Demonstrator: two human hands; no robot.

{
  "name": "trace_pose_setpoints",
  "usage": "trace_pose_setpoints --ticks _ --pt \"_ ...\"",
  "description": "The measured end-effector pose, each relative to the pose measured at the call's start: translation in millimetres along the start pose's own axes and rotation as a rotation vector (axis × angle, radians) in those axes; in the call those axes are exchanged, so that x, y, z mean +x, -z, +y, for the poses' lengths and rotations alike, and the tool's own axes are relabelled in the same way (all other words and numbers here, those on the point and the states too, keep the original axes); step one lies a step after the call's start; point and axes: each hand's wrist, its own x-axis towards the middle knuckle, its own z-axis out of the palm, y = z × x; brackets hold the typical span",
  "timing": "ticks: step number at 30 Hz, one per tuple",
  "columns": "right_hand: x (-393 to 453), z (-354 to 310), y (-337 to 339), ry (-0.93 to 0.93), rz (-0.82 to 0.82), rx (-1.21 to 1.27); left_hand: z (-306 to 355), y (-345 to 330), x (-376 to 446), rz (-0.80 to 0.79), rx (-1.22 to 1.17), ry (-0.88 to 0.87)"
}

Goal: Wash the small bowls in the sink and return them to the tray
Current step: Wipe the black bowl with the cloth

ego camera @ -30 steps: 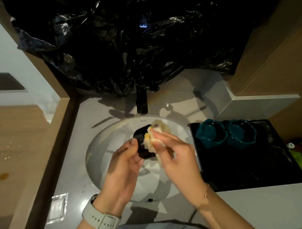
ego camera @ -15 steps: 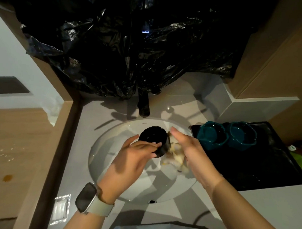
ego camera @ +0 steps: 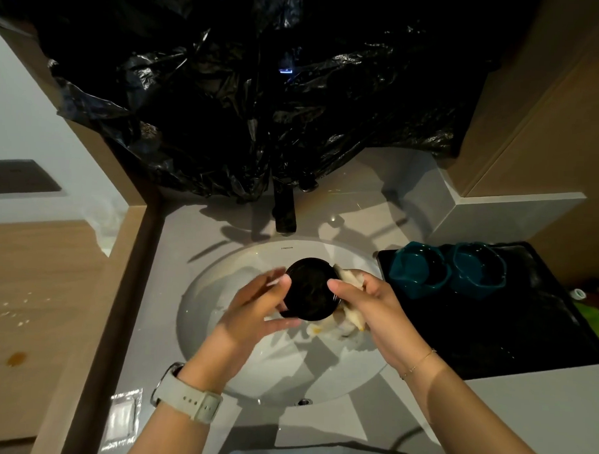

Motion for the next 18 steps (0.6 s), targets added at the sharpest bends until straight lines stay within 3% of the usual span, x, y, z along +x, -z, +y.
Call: trace_pose_setpoints --ticks 3,8,11,13,16,18 --pt "-2.4 -0.4 -4.1 0.001 0.024 0.053 -2.5 -6.0 -0.2 -0.059 -0.014 -0.011" --pt "-8.7 -3.2 1.7 0.143 0.156 -0.093 -10.2 -6.3 1.8 0.026 -0.062 0.024" --pt "-19.0 -4.9 4.5 0.47 0.018 -0.498 -10.9 -9.6 1.1 0.045 -0.047 0.035" --pt "-19.5 -0.5 -1.2 0.509 -0.026 -0.641 -12.3 -16.2 0.6 0.049 -0.02 0.02" --pt "-9.6 6.4 -10.6 0.647 0.085 -0.834 -16.6 -26.0 -1.0 0.058 0.022 -0.044" --pt "-7.3 7.1 -15.4 0.684 -0.016 -0.883 -16.6 -29.1 -2.0 0.083 0.08 -0.086"
